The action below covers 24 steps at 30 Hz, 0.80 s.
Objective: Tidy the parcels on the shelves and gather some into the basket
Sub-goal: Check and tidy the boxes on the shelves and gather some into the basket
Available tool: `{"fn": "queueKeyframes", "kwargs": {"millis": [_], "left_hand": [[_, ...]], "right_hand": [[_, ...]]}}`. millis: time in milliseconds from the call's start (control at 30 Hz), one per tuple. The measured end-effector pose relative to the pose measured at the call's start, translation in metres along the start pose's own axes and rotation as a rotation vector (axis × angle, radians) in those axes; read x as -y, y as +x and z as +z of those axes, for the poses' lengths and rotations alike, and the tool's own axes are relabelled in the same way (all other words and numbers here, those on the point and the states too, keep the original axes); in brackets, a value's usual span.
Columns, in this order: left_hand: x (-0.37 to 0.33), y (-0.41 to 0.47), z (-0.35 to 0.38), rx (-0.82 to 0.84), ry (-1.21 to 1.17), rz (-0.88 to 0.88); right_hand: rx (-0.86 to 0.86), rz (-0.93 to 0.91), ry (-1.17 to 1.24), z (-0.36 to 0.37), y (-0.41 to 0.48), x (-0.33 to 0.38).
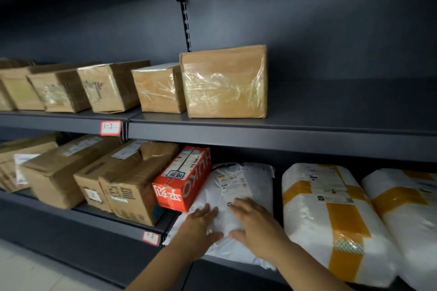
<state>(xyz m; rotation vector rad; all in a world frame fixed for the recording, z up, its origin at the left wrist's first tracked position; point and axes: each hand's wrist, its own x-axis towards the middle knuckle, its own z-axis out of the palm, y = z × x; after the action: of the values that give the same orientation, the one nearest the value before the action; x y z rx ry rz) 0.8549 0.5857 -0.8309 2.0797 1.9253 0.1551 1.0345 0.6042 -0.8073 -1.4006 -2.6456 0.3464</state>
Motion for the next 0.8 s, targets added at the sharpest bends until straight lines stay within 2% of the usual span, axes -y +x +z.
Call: {"fn": "queueKeyframes", "kwargs": {"millis": [267, 300, 367, 433, 500, 633, 733, 800], "left_hand": [[-0.011, 0.007, -0.006, 0.051, -0.069, 0.098], [-0.012, 0.007, -0.009, 0.012, -0.078, 0.12], [-0.012, 0.006, -0.013, -0.183, -0.076, 0.13], [-0.007, 0.005, -0.019, -0.455, -0.029, 0.036], [0.004, 0.008, -0.023, -0.597, -0.015, -0.108], [0.032, 0.017, -0.023, -0.531, -0.055, -0.396], [0.042, 0.027, -0.018, -0.449, -0.206, -0.455], [0.041, 0.032, -0.015, -0.478, -0.339, -0.479]], "right_hand": [[-0.005, 0.134, -0.069, 0.01, -0.001, -0.015], [0.0, 0.14, -0.069, 0.01, -0.002, -0.016], [0.015, 0.144, -0.072, 0.012, -0.001, -0.018], [0.024, 0.153, -0.086, 0.012, 0.0, -0.017], [0.025, 0.167, -0.106, 0.009, 0.001, -0.014], [0.004, 0.202, -0.141, 0.002, 0.007, -0.006], [-0.016, 0.21, -0.202, 0.0, 0.008, 0.0], [-0.028, 0.209, -0.233, 0.001, 0.008, 0.002]]}}
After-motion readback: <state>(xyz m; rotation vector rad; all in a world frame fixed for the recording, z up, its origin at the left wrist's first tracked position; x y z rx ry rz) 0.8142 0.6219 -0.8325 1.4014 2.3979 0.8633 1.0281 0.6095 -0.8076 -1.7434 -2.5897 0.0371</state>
